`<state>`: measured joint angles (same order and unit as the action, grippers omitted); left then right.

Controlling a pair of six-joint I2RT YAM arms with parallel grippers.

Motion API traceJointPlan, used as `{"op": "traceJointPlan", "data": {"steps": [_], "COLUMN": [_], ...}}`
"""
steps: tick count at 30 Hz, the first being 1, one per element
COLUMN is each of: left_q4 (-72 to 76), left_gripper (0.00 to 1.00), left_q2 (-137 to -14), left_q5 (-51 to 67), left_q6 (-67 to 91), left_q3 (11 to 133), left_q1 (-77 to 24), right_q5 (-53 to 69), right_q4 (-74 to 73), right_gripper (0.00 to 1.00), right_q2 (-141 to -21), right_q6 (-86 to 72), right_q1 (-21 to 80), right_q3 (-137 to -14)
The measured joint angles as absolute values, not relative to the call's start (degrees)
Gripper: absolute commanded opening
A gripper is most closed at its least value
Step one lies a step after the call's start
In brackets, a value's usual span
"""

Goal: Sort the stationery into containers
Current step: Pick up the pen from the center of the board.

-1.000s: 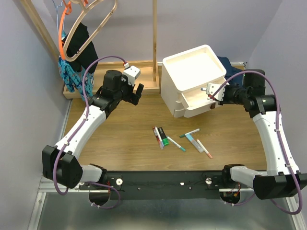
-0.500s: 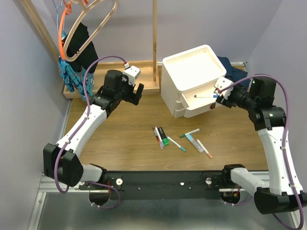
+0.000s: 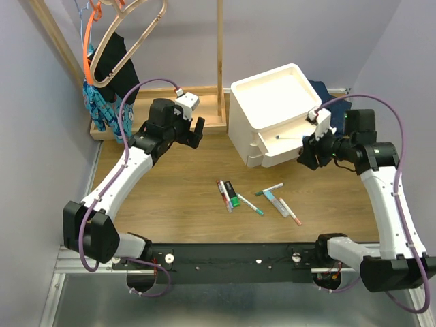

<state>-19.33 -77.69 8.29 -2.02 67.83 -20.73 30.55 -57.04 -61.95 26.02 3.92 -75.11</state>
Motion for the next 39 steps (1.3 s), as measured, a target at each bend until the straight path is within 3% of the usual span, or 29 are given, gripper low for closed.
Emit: {"op": "traceJointPlan", "data": {"steps": [10, 19, 39], "left_q4": [-19.4, -19.4, -19.4], "left_gripper": [0.99, 0.99, 0.99], "left_q2": [-77.7, -76.7, -76.0], "left_q5": [8.3, 8.3, 8.4], "left_q6": [-2.0, -2.1, -1.7], "left_q3": [67.8, 67.8, 67.7], "left_q1": [-20.5, -18.0, -17.3], "right_q5": [28.5, 19.9, 15.3], "right_q4": [-61.2, -56.8, -46.7], "right_gripper": [0.59, 0.56, 0.56], "right_q2": [-63.3, -66.6, -69.2], "right_q6": [31.6, 32.0, 30.7], "right_q1": [5.2, 17.0, 28.2], "right_q3": [-62.3, -54.7, -53.1]}}
